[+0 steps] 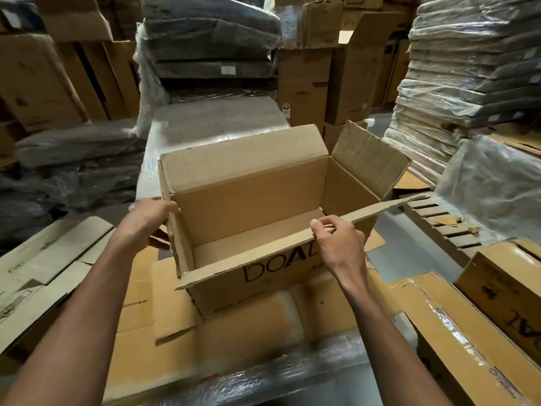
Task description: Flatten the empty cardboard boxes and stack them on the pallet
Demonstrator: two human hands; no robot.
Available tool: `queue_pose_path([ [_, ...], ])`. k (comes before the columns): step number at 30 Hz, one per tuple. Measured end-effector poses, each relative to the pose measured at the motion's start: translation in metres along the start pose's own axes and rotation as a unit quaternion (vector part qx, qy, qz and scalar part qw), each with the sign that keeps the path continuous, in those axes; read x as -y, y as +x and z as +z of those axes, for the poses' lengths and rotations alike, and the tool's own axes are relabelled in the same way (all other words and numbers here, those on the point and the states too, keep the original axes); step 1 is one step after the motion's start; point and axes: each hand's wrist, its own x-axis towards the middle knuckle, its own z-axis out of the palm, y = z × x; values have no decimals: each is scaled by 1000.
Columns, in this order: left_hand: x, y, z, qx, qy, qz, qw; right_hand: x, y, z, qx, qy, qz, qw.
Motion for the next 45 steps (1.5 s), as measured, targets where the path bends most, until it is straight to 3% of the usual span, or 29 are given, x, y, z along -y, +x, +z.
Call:
queue_pose_path([
  [4, -3, -1, -3, -27, 60, 28, 997, 12, 13, 0, 7, -30, -13, 999],
  [11, -37, -37, -30, -14, 3, 88, 996, 52, 55, -31, 7, -38, -68, 997],
  [16, -76, -72, -53, -17, 31, 131, 991, 78, 94, -62, 32, -42, -63, 997],
  [20, -93, -93, -71, 45, 12, 170, 984, 83, 111, -71, 89, -40, -55, 994],
  [22, -95, -102, -77, 92, 62, 192, 975, 81, 114, -67, 99, -37, -63, 992],
  [26, -93, -100, -84, 123, 94, 208, 966, 75, 118, -64, 37, -31, -65, 997],
  [29, -91, -93, -72, 87, 109, 181, 974, 72, 114, -66, 6, 33, -79, 996],
  [33, -66, -74, -45, 2, 185, 154, 971, 79, 91, -44, 111, 103, -125, 981],
  [36, -46, -69, -39, 21, 119, 172, 978, 73, 94, -39, 84, 39, -159, 983],
  [42, -10, -83, -43, 27, -143, 252, 957, 4, 94, -53, 31, 266, -92, 959],
  [45, 0, -80, -28, 38, -107, 278, 954, -31, 84, -33, 68, 256, -7, 964],
])
